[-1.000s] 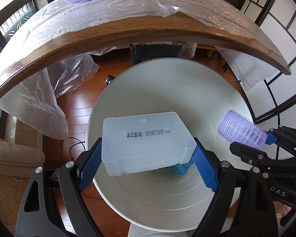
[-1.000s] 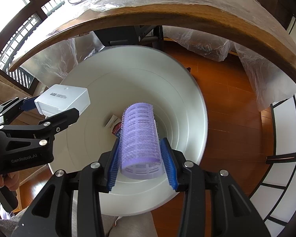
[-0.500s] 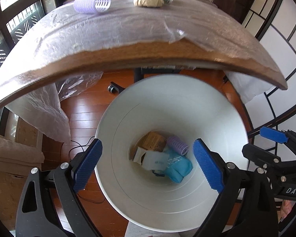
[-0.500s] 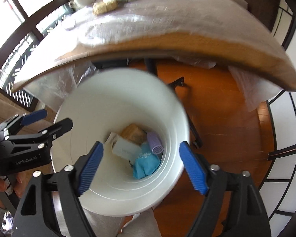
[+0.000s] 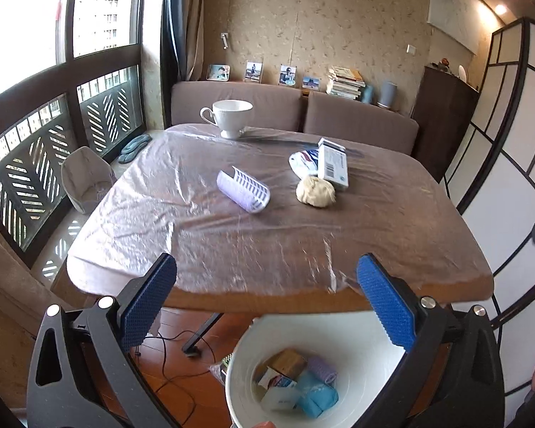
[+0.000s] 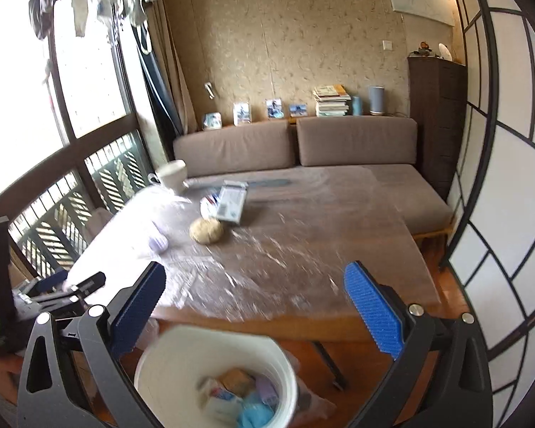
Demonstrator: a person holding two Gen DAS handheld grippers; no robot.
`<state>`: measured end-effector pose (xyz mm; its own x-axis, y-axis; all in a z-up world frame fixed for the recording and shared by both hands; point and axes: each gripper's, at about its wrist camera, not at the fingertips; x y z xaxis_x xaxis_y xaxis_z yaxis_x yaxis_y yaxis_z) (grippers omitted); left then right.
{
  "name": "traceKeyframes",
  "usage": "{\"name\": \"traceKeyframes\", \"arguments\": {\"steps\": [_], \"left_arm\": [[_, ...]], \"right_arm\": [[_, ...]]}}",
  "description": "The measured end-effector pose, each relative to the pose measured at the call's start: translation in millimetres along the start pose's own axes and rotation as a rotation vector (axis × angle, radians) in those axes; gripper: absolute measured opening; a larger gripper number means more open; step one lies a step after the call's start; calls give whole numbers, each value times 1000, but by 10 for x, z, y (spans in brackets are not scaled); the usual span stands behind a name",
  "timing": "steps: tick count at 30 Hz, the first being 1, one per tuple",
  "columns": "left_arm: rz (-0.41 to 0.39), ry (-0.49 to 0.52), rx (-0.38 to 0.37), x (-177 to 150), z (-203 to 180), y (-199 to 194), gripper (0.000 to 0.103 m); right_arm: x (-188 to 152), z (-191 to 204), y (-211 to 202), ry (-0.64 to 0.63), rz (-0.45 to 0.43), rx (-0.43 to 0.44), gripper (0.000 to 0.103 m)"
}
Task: Collect trash
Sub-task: 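Move both tools back over the table toward the remaining items, then grasp the purple roller with the left tool while the right tool grasps the white medicine box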
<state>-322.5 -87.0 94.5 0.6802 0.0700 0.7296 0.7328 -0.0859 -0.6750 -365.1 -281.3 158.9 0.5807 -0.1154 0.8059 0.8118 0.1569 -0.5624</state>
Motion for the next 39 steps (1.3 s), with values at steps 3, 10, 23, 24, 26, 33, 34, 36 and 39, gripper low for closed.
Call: {"name": "traceKeyframes", "arguments": {"steps": [3,10,23,24,26,33,34,36,39], "left_arm": [[14,11,18,93,63,138,102],[88,92,2,257,163,629,102],[189,203,-30,547,186,1575,102],[195,209,-35,566,188,1639,102],[205,213,-44,599,198,1728,102],[219,235,-85,697,181,1906,102],[221,233,-92,710,185,1924,102],[220,225,-105,738,194,1951,102],[223,221,-107,762,197,1993,102]], "right_arm": [[190,0,211,17,17,8,99],[538,147,1050,37,105,18,99],[660,318,2850,54,331,-50,99],[659,318,2931,57,341,-56,99],[656,310,3099,80,363,-56,99],[699,352,3456,80,406,-64,94],[704,365,3490,78,409,-66,94],[710,381,3548,73,417,-62,88],[720,413,3646,65,435,-60,80]]}}
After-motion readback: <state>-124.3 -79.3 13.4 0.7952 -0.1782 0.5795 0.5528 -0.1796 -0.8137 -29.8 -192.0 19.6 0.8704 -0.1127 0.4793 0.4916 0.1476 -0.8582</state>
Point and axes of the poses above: each gripper's, at about its wrist camera, not at the fingertips, and y roughly the way its jaws point, z to its left, x to its top, and after that the axes turned 2 degrees about z, right-handed
